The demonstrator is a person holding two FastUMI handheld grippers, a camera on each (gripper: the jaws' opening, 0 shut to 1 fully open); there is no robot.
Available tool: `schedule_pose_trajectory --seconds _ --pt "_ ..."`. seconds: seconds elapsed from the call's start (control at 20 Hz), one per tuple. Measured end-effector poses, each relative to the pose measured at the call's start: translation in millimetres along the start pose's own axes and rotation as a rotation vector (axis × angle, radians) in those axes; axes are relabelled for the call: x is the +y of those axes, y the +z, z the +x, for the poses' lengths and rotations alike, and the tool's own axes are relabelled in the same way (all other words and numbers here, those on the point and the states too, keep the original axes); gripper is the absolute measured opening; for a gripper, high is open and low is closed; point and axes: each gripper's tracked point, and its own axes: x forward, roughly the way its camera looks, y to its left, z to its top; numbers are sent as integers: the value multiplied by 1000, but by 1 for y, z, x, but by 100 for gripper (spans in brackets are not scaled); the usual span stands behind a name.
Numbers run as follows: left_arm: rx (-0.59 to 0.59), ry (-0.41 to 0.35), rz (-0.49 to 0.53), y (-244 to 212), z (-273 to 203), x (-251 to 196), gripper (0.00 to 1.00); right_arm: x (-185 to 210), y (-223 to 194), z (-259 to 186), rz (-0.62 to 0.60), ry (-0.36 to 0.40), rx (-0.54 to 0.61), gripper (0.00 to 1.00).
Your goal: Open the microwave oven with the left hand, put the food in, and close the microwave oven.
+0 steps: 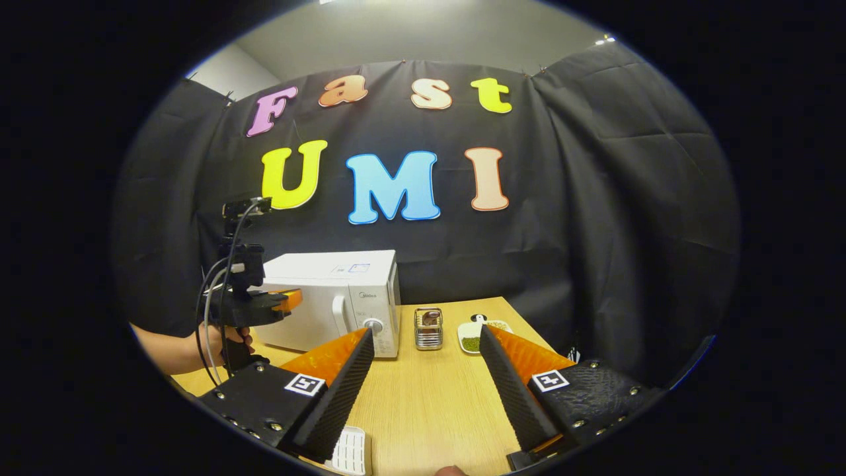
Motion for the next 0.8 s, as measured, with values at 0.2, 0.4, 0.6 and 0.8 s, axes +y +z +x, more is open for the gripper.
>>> schedule_pose_trajectory --seconds 0.2,0.4,0.6,0.8 --pt "-73 46 17 27 -65 -10 9 -10 7 -3 -18 36 -15 98" --pt "-117 106 23 47 -129 -12 9 -4 16 -8 -39 103 -62 98" --pt "-161 144 8 66 -195 -8 11 3 31 -15 -44 140 -106 98" --pt "-214 175 22 79 -254 10 11 17 41 -27 -49 158 -146 98"
